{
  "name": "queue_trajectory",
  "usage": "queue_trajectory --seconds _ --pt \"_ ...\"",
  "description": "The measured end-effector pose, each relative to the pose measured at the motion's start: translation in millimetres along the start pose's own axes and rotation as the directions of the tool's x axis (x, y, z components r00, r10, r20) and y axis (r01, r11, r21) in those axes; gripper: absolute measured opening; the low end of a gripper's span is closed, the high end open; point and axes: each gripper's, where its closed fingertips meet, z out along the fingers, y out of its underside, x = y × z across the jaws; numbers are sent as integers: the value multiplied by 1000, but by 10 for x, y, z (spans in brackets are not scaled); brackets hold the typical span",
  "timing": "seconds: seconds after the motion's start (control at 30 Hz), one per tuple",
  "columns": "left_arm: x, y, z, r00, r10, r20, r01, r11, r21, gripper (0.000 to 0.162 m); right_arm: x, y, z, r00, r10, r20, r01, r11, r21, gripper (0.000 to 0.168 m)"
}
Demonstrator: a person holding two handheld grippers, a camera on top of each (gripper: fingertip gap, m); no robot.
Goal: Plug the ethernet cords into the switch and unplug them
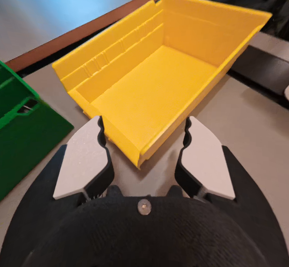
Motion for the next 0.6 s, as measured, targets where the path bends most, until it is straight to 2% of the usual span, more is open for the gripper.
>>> queue_trajectory --seconds 0.03,0.13,0.2,0.27,0.4,0.43,0.6 --pt "-72 -1 -14 1000 -19 23 18 1000 6 16 21 46 92 1000 7 -17 -7 1000 -29 96" --pt "-197 -4 -37 997 -45 57 45 999 12 17 180 174 249 991 -81 -103 70 992 -102 70" --pt "-215 -9 -37 998 -47 52 46 999 10 17 215 203 287 993 -88 -81 79 991 -112 69" --pt "-228 -18 -34 997 -42 57 42 999 6 17 333 210 232 990 -89 -106 73 987 -141 52" --pt "-249 -49 -22 997 -44 60 44 999 2 17 752 302 -57 972 -128 -195 87 975 -203 13" --pt "-252 -56 -20 997 -44 59 44 999 1 17 833 342 -161 969 -147 -197 105 972 -210 8" --pt "-262 -118 9 998 -49 43 49 999 1 16 895 644 -801 990 -124 -67 106 969 -223 6"
